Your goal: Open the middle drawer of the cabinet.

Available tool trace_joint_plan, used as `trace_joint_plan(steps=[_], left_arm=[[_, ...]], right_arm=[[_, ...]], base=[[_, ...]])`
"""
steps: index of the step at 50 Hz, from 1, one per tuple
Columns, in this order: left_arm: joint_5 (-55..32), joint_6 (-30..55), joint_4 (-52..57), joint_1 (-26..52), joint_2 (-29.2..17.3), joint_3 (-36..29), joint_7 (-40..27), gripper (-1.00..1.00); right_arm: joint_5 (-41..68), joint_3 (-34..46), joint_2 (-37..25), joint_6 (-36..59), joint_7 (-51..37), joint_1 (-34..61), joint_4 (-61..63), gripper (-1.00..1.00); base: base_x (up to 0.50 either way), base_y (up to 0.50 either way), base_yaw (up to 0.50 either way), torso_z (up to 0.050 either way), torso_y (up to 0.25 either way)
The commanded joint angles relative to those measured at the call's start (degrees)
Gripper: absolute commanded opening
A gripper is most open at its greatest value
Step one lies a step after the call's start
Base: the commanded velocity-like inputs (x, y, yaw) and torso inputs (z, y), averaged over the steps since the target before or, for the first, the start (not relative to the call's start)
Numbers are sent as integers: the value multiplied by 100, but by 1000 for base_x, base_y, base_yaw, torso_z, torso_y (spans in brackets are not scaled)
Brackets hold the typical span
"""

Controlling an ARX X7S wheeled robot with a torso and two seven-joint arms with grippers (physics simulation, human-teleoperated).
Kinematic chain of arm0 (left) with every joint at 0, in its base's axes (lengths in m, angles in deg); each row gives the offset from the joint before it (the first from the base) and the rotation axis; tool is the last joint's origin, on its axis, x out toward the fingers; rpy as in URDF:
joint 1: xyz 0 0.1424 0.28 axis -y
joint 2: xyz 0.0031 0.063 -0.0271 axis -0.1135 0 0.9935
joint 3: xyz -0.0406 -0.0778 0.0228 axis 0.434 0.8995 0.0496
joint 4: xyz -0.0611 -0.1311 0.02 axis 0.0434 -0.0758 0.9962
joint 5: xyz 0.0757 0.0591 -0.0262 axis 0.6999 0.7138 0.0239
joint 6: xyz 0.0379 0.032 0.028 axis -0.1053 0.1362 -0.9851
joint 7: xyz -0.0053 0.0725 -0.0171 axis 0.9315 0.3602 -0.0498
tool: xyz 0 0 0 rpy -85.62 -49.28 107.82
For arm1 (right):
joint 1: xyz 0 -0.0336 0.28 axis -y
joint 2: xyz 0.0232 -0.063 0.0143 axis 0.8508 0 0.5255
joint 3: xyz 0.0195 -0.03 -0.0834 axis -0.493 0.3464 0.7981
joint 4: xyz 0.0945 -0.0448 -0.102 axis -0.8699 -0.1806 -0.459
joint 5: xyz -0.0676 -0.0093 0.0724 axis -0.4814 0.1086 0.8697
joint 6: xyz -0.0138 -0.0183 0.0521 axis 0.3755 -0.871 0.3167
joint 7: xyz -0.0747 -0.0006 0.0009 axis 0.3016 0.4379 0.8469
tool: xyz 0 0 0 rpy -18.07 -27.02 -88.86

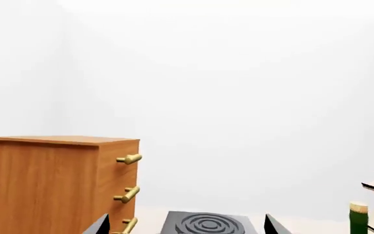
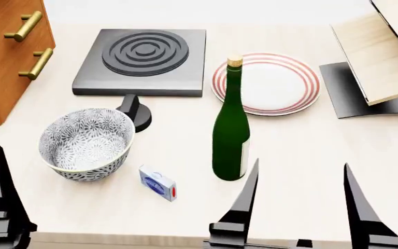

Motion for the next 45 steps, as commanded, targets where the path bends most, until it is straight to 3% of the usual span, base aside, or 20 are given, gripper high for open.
trace_joint_plan(steps=[1, 24, 45], left_arm=[[-269, 666, 984, 101, -129, 166, -200, 100], [-796, 865, 1342, 145, -414, 333, -488, 100], [-1292, 513, 1362, 172, -1211, -31, -1423, 100]], right_arm=[[-347, 296, -140, 326, -217, 51, 709, 100], [-591, 617, -310, 337, -267, 71, 1028, 100], [-723, 612, -224, 324, -173, 91, 1134, 100]], base=[[0, 0, 0, 0, 0], [8, 0, 0, 0, 0], [476, 0, 0, 0, 0]])
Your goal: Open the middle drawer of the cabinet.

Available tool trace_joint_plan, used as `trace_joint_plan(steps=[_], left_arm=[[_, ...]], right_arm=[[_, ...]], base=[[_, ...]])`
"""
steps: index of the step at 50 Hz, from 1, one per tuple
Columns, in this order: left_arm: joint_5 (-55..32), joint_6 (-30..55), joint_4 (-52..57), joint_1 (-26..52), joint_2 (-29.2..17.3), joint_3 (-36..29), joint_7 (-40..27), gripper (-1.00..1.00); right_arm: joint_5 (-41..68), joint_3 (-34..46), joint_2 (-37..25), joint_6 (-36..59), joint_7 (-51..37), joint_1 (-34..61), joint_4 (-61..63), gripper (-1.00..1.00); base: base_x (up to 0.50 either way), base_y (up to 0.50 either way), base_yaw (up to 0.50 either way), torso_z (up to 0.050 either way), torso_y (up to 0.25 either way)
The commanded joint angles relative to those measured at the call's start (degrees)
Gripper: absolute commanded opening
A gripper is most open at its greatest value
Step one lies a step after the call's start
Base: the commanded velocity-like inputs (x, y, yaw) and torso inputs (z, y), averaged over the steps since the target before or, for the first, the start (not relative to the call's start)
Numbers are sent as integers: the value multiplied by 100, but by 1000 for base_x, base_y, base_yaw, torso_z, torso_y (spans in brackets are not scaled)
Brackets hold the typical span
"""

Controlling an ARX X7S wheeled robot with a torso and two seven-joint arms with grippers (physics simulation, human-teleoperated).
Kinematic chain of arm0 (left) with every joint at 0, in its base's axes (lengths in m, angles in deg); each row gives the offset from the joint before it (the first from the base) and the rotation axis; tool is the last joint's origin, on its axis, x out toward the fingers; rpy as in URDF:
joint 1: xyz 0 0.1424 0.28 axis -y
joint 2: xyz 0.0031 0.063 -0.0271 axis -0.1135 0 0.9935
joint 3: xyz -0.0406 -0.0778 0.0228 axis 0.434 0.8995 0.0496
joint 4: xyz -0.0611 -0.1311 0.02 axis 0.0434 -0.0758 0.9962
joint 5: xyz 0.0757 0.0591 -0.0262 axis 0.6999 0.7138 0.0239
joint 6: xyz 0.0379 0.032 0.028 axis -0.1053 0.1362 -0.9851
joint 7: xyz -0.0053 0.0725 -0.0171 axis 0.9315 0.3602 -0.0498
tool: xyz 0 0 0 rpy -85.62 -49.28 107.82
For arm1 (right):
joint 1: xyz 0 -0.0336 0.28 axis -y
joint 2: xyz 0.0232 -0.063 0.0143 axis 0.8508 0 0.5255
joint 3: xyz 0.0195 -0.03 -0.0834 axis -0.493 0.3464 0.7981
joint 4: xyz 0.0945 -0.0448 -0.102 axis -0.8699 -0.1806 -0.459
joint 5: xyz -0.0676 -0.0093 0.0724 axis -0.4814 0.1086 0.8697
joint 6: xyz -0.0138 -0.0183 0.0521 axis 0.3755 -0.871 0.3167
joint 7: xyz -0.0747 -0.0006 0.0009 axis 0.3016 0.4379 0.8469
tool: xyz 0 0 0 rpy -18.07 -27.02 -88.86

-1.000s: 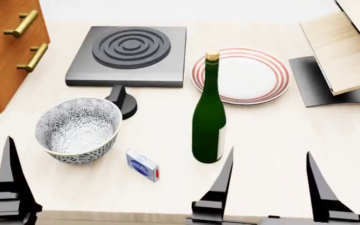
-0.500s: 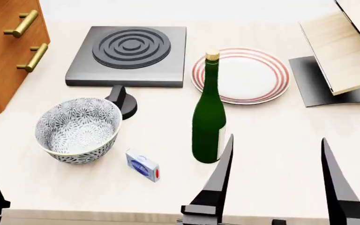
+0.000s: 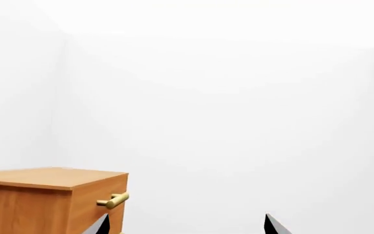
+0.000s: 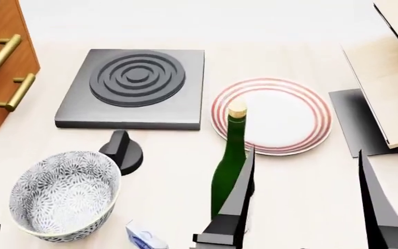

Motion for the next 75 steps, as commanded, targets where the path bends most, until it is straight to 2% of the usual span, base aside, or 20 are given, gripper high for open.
trace_joint_plan(steps=[1, 15, 33, 47, 53, 58, 62, 68, 75], left_arm=[[-267, -187, 27, 32, -467, -229, -549, 100], [-434, -372, -21, 53, -778, -389, -897, 100], [-639, -538, 14, 93, -1149, -544, -1308, 100], [-602, -597, -47, 141, -1426, -716, -1511, 100], [-180, -297, -271, 270, -1781, -871, -1515, 100], [947, -262, -865, 490, -2175, -1560, -1383, 100], [1649, -109, -1452, 959, -2411, -2112, -1178, 100], [2351, -146, -2345, 1603, -2596, -2764, -802, 100], [2875, -448, -3671, 2318, -2558, -3370, -401, 100]], right_arm=[[-52, -5, 68, -2, 84, 11, 39, 100], [-169, 21, 63, -152, 164, -73, 61, 100], [-798, -303, 839, -400, 1139, -244, 72, 100], [-751, -324, 892, -385, 1213, -254, 43, 100], [-773, -261, 862, -387, 1115, -270, 37, 100], [-785, -228, 816, -362, 1130, -286, 38, 100], [-804, -259, 816, -344, 1171, -253, 57, 100], [-782, -403, 918, -337, 1278, -245, 67, 100], [-650, -444, 840, -347, 1199, -194, -6, 100]], base=[[500, 0, 0, 0, 0], [500, 0, 0, 0, 0], [500, 0, 0, 0, 1], [464, 0, 0, 0, 0], [0, 0, 0, 0, 0], [0, 0, 0, 0, 0], [0, 0, 0, 0, 0], [0, 0, 0, 0, 0], [0, 0, 0, 0, 0]])
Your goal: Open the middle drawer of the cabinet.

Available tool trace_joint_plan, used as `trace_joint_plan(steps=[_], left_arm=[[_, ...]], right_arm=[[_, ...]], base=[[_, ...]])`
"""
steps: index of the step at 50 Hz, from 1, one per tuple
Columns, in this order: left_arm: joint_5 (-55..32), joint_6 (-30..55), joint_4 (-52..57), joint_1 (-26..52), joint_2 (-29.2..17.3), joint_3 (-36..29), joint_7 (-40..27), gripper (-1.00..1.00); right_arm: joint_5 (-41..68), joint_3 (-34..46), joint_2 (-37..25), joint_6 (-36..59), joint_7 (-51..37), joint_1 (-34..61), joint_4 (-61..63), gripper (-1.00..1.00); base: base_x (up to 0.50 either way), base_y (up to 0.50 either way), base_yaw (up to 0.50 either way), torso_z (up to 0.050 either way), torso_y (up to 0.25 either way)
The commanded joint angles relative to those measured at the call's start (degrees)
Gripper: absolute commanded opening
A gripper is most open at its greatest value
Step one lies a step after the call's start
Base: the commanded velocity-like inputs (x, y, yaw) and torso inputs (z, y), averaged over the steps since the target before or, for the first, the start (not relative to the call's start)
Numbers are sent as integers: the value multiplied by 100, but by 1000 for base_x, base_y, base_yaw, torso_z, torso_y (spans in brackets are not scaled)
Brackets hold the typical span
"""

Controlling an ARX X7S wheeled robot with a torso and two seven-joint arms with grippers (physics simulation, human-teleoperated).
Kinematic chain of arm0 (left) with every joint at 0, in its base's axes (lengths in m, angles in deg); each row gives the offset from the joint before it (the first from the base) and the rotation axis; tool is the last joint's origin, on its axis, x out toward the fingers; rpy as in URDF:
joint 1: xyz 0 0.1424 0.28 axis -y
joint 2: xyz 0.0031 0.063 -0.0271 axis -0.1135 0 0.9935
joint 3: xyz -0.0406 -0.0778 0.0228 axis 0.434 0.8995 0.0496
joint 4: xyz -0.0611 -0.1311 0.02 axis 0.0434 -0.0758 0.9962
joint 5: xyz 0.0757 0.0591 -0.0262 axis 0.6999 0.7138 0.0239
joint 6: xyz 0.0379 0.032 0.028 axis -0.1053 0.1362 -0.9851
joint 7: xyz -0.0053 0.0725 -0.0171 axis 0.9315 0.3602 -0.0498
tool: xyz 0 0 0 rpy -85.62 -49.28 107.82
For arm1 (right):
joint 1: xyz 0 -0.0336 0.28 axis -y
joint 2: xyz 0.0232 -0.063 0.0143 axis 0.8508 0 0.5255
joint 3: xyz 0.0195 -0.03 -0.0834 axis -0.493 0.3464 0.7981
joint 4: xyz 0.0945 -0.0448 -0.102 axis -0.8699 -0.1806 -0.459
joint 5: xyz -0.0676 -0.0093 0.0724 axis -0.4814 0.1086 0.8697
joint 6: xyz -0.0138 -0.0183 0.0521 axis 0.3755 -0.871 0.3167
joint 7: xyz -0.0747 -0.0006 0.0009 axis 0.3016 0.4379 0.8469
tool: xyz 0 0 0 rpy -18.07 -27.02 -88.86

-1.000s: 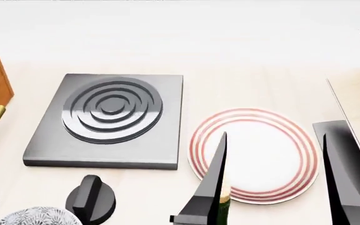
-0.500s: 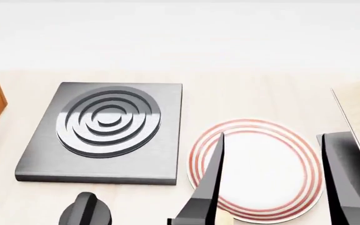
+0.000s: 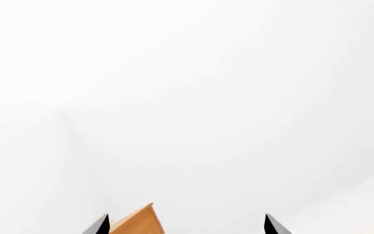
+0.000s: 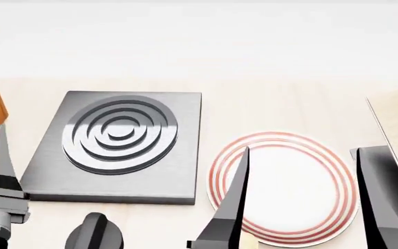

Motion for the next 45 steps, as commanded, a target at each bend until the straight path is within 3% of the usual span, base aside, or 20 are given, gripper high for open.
trace_joint_plan(steps=[1, 14, 21, 45], left_arm=[[1054, -295, -1883, 1029, -170, -1031, 564, 100], [1305, -496, -3262, 1913, -28, -1475, 1206, 100], [1529, -988, -5049, 2758, 387, -1863, 1508, 100], [1898, -1993, -7855, 3599, 976, -2562, 1772, 100]], right_arm=[[110, -86, -34, 10, -15, 47, -34, 100], [206, -152, -117, -45, -106, -11, -15, 100], [239, -204, -127, -65, -102, -22, -3, 100], [343, -264, -191, -56, -144, -2, -30, 100]], base=[[0, 0, 0, 0, 0], [0, 0, 0, 0, 0], [0, 0, 0, 0, 0], [0, 0, 0, 0, 0]])
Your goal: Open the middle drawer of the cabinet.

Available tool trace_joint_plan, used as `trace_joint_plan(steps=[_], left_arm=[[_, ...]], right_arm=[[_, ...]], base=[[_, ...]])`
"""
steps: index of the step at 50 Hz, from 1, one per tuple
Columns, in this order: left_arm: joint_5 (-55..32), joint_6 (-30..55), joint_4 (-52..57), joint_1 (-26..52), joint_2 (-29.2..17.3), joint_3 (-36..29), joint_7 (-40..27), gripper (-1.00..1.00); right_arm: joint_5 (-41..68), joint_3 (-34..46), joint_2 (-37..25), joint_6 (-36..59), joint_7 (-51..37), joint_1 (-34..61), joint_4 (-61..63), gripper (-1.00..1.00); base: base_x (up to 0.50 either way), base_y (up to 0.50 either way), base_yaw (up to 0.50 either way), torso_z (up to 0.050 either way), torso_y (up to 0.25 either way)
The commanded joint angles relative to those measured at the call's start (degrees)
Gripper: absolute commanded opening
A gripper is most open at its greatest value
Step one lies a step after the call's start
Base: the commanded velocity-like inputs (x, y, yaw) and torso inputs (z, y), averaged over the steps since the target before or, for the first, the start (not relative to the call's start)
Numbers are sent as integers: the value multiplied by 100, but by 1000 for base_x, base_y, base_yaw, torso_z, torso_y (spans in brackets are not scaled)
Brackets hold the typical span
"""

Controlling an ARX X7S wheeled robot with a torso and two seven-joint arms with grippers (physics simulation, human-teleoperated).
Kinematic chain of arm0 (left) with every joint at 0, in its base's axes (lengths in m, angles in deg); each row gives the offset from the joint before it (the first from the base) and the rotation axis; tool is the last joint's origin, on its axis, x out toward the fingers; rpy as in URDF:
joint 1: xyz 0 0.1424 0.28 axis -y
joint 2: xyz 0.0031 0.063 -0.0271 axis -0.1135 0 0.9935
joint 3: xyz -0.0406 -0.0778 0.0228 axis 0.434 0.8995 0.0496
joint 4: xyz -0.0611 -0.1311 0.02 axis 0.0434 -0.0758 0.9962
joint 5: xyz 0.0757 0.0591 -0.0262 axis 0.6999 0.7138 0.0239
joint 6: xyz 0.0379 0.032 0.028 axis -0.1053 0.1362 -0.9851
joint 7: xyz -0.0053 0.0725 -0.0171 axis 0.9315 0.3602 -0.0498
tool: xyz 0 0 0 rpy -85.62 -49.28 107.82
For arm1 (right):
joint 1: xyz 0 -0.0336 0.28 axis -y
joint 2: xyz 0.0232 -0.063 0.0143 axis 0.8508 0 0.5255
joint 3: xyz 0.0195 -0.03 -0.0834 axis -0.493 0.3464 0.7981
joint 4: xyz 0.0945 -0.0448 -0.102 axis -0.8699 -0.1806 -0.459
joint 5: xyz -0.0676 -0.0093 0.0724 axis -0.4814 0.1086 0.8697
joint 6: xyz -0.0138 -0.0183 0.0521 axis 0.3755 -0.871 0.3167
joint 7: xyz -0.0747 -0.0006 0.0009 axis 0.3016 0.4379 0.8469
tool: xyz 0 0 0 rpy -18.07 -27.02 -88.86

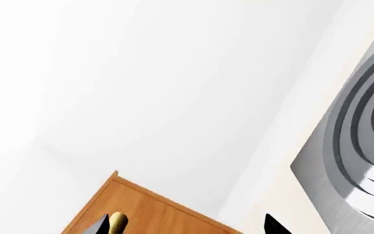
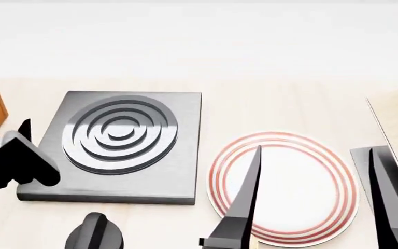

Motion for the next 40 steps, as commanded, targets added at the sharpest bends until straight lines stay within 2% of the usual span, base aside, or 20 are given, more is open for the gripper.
trace_joint_plan(steps=[1, 8, 21, 29, 40], left_arm=[[229, -479, -1433, 412, 275, -340, 47, 100], [378, -688, -1942, 581, 340, -508, 62, 100], [431, -760, -2212, 602, 368, -652, 254, 100], [671, -882, -2676, 738, 447, -854, 145, 100], [966, -576, -2596, 783, 383, -1003, 56, 100]], right_arm=[[60, -32, -42, -18, -37, -11, -16, 100], [52, 0, -67, -9, -60, -13, -17, 100], [128, -11, -139, -60, -134, -25, -74, 100], [163, 16, -181, -68, -182, -28, -88, 100], [229, 17, -238, -84, -243, -54, -84, 100]], base=[[0, 0, 0, 0, 0], [0, 0, 0, 0, 0], [0, 0, 0, 0, 0], [0, 0, 0, 0, 0], [0, 0, 0, 0, 0]])
